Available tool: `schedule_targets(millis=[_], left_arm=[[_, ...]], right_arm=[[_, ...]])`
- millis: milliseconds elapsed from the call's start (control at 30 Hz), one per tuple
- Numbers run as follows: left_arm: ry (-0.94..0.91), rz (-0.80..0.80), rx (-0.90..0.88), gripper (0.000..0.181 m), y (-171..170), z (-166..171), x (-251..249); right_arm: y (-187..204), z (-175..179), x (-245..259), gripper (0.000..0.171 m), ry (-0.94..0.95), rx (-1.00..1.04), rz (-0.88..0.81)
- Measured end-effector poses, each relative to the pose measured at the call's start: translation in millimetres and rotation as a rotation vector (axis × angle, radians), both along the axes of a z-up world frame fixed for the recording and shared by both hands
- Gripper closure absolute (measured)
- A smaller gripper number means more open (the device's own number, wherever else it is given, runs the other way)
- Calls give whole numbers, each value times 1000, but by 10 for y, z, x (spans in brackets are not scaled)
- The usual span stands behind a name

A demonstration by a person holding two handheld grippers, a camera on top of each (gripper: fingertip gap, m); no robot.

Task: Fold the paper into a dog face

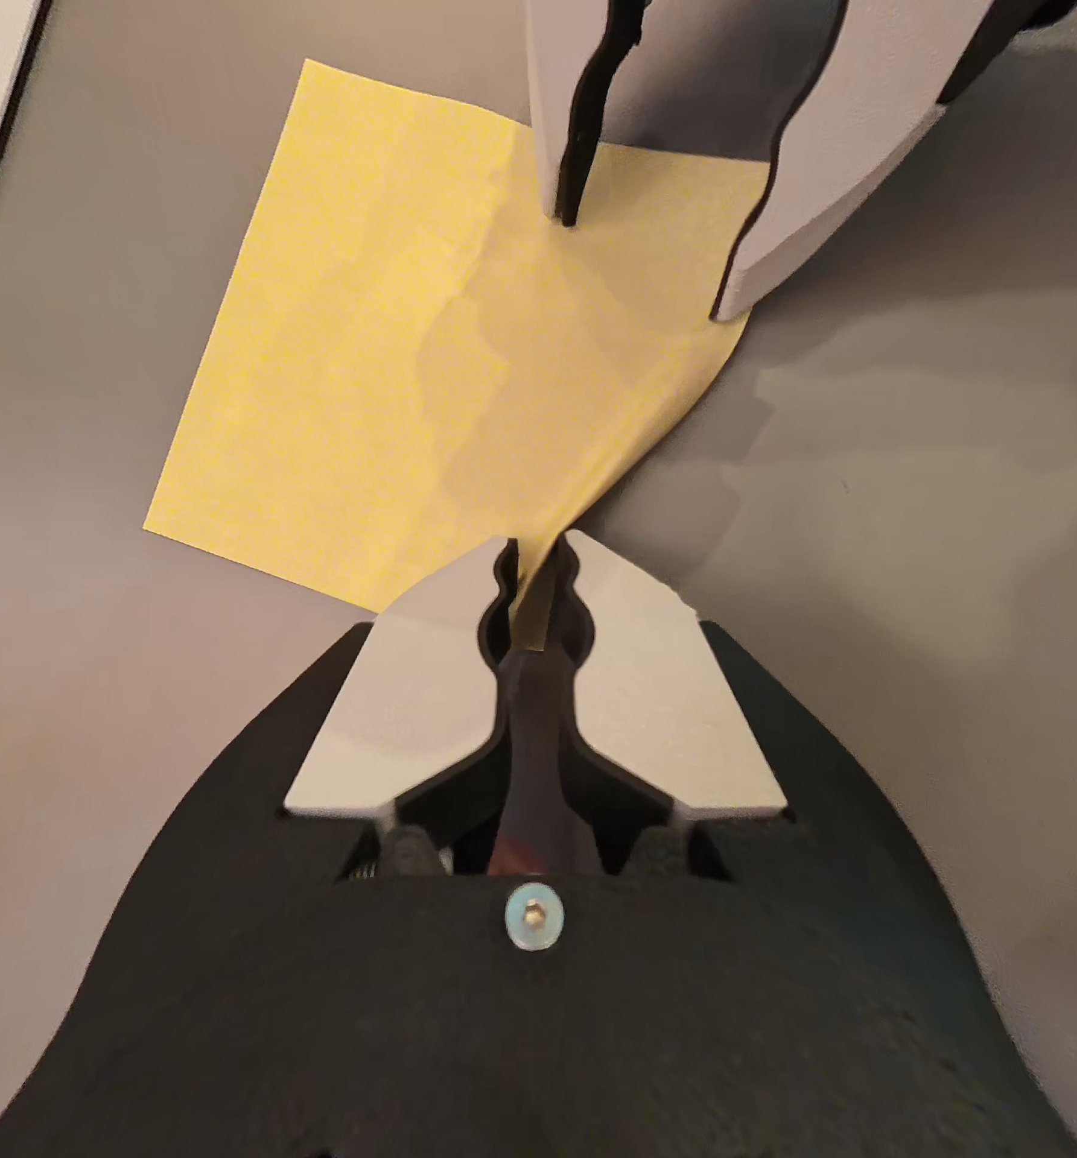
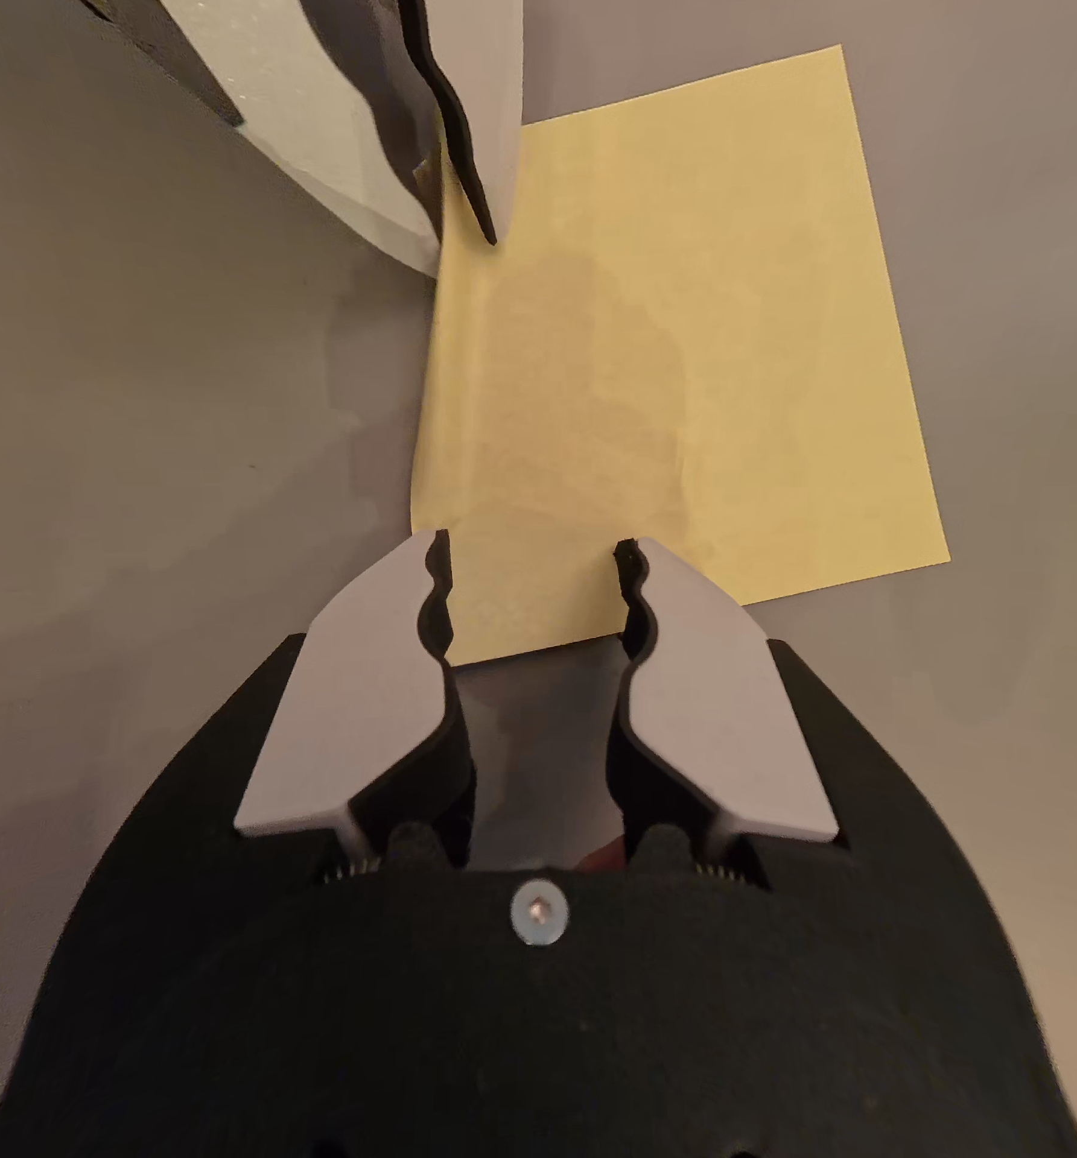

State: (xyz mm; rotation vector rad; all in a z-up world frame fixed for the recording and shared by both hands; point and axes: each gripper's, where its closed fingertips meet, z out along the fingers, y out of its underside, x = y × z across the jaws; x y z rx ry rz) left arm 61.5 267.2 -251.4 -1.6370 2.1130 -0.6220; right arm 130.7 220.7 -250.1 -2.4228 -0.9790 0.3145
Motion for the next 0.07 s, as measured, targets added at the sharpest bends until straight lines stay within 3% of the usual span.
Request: schedule_targets(millis=[33, 67], left_arm=[[-2, 5, -3, 173, 2, 0, 13], [-2, 4, -3, 175, 7, 0, 22]], right_arm=[[0, -1, 0, 119, -4, 4, 4], [0, -1, -2, 119, -6, 7, 8]])
